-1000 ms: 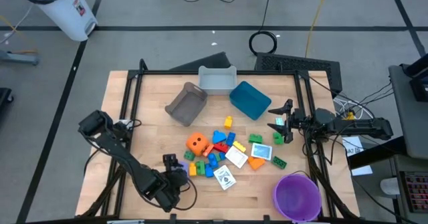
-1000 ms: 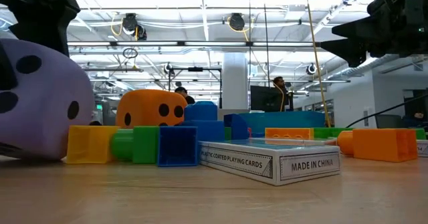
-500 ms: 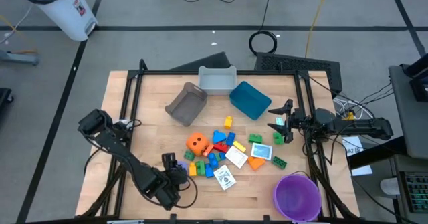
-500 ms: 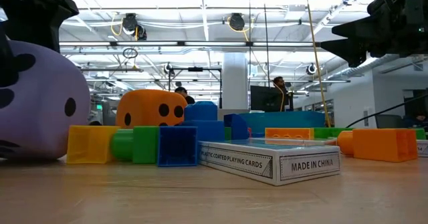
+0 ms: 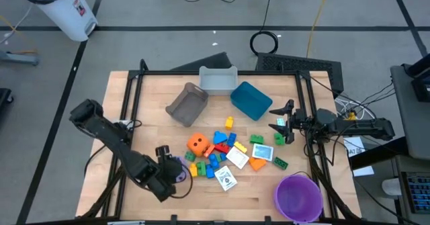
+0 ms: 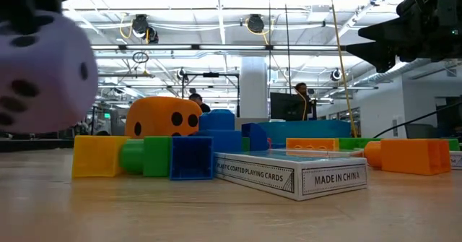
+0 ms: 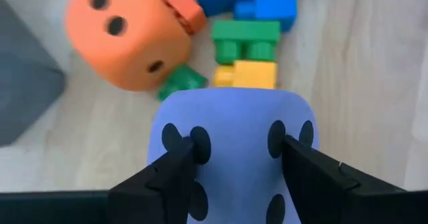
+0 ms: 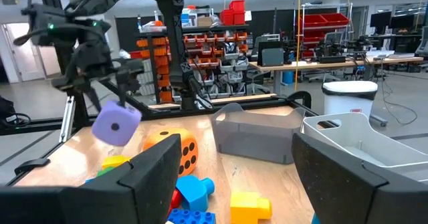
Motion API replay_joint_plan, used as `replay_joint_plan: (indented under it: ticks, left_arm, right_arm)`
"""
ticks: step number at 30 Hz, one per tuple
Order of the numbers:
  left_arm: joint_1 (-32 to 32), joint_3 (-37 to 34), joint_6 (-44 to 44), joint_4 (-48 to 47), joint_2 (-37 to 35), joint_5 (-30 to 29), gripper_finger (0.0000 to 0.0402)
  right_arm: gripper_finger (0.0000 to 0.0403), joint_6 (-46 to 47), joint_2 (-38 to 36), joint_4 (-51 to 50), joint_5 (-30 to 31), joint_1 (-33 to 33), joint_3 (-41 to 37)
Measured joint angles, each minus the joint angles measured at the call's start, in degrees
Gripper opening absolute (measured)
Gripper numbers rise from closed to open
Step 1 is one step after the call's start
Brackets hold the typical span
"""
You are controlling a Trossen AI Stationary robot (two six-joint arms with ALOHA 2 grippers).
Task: Pick & Place Toys
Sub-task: Put the purple dice into the black bin
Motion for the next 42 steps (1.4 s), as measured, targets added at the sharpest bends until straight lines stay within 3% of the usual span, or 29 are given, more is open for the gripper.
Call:
replay_joint_plan:
  ticks: [15, 19, 24, 32, 42]
  left_arm:
    - [6.61, 0.07, 6.11, -1.03, -10.05, -12.82, 0.0206]
    - [10.33, 0.13, 8.87, -1.02, -13.29, -14.76, 0.0205]
    - [17.46, 0.17, 12.56, -0.86, -17.96, -17.56, 0.0177]
    - [31.06, 0.26, 20.92, 2.73, -22.75, -16.74, 0.0167]
    - [43.67, 0.26, 29.66, 5.92, -20.01, -10.59, 0.0169]
  right_arm:
    - [0.0279, 0.00, -0.02, 0.00, 0.00, 0.02, 0.02]
    - [0.0279, 0.00, -0.01, -0.02, 0.00, 0.02, 0.01]
    - [0.0279, 0.00, -0.02, -0.02, 0.00, 0.02, 0.00]
    - [0.0279, 0.00, -0.02, -0.02, 0.00, 0.02, 0.02]
    - [0.0279, -0.01, 0.00, -0.02, 0.00, 0.02, 0.00]
